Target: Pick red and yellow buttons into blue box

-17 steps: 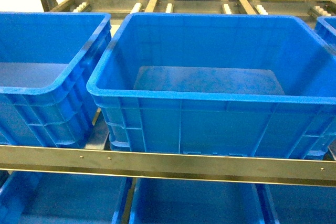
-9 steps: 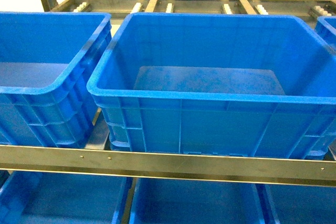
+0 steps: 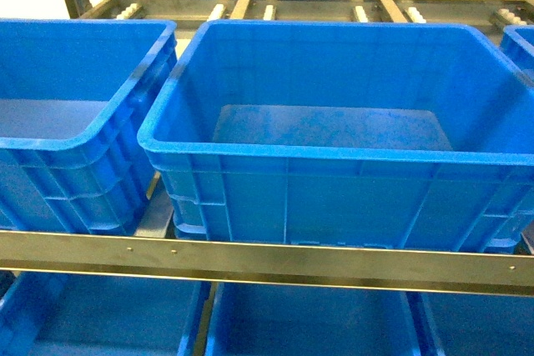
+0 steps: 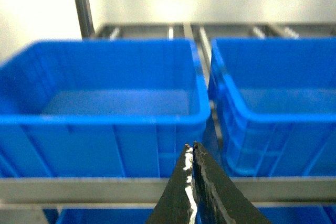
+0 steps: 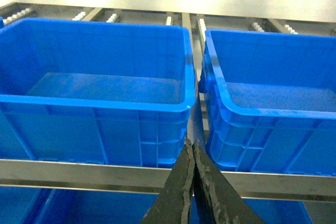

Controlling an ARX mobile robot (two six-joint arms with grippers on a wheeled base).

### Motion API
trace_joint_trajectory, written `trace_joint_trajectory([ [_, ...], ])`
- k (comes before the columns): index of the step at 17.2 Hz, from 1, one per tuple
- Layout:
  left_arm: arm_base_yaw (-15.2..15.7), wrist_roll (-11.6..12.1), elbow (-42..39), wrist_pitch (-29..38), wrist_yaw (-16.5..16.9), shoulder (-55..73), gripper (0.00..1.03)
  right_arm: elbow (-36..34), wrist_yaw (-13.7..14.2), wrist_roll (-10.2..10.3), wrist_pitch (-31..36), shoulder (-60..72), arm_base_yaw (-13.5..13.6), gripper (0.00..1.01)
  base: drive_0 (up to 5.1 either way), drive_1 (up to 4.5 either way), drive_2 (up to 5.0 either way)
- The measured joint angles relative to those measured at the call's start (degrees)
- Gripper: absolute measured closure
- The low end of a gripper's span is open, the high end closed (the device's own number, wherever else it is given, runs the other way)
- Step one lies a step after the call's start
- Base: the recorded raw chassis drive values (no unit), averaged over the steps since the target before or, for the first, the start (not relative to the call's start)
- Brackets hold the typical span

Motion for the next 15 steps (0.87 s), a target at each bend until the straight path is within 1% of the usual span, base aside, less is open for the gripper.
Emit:
trace_joint_trajectory([
  [2, 0.0, 0.0, 0.0, -1.6, 0.1, 0.1, 1.01, 0.0, -0.1, 0.0, 0.7, -0.1, 0.0, 0.99, 0.0, 0.00, 0.0],
  [9, 0.0, 0.0, 0.0, -1.1, 0.0, 0.1, 1.01, 0.0, -0.2, 0.0, 0.4, -0.1, 0.0, 0.99, 0.0, 0.00, 0.0],
  [10, 0.0, 0.0, 0.0, -1.1, 0.0, 0.1, 1.01, 0.0, -0.2, 0.0, 0.4, -0.1, 0.0, 0.92, 0.0, 0.00, 0.0],
  [11, 0.0, 0.0, 0.0, -1.1, 0.0, 0.1, 0.96, 0.0, -0.2, 0.0, 0.4, -0.1, 0.0, 0.86, 0.0, 0.00, 0.0],
  [13, 0.0, 0.0, 0.0, -1.1, 0.0, 0.1, 0.72, 0.0, -0.2, 0.0, 0.4, -0.1, 0.0, 0.62, 0.0, 0.00, 0.0],
  [15, 0.0, 0.0, 0.0, -1.1, 0.0, 0.1, 0.52, 0.0, -0.2, 0.0, 0.4, -0.1, 0.0, 0.42, 0.0, 0.00, 0.0],
])
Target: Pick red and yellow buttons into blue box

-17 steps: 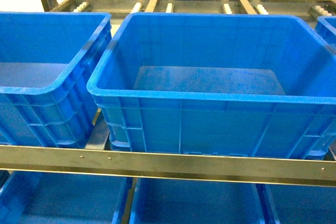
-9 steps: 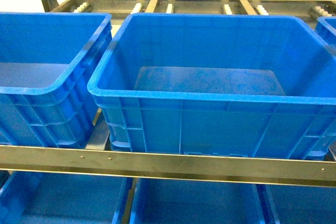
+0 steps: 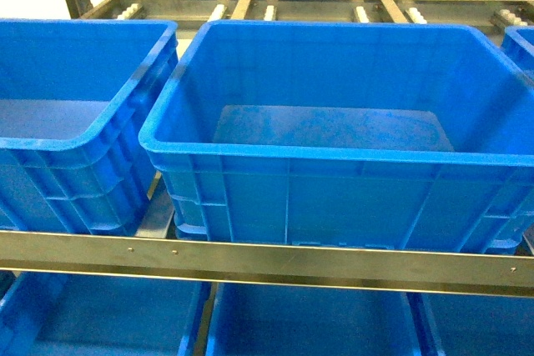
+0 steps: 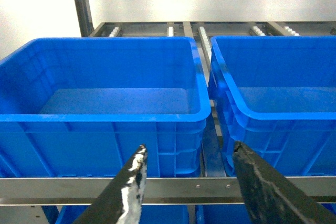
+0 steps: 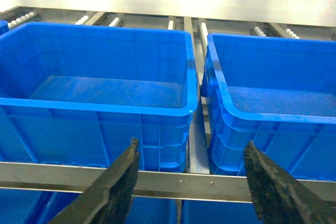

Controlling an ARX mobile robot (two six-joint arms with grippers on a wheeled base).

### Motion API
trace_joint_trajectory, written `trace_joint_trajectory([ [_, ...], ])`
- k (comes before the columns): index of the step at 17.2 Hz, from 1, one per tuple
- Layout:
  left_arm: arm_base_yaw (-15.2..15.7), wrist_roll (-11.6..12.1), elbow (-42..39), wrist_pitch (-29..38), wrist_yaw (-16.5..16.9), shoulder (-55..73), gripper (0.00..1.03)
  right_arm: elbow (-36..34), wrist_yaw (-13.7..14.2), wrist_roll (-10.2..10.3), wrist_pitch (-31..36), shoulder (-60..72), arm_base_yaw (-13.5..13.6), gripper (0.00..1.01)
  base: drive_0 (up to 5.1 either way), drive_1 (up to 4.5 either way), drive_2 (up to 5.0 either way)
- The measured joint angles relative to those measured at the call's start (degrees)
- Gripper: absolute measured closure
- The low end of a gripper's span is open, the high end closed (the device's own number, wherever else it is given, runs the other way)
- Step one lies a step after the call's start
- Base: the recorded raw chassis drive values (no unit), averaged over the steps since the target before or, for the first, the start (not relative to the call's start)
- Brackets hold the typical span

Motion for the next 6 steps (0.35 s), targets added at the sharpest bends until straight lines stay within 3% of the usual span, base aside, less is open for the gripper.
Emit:
trace_joint_trajectory([
  [5, 0.0, 0.0, 0.0, 0.0, 0.0, 0.0, 0.10, 0.0, 0.0, 0.0, 0.0, 0.0, 0.0, 0.01, 0.0, 0.00, 0.0],
  [6, 0.0, 0.0, 0.0, 0.0, 0.0, 0.0, 0.03, 0.0, 0.0, 0.0, 0.0, 0.0, 0.0, 0.02, 0.0, 0.00, 0.0],
])
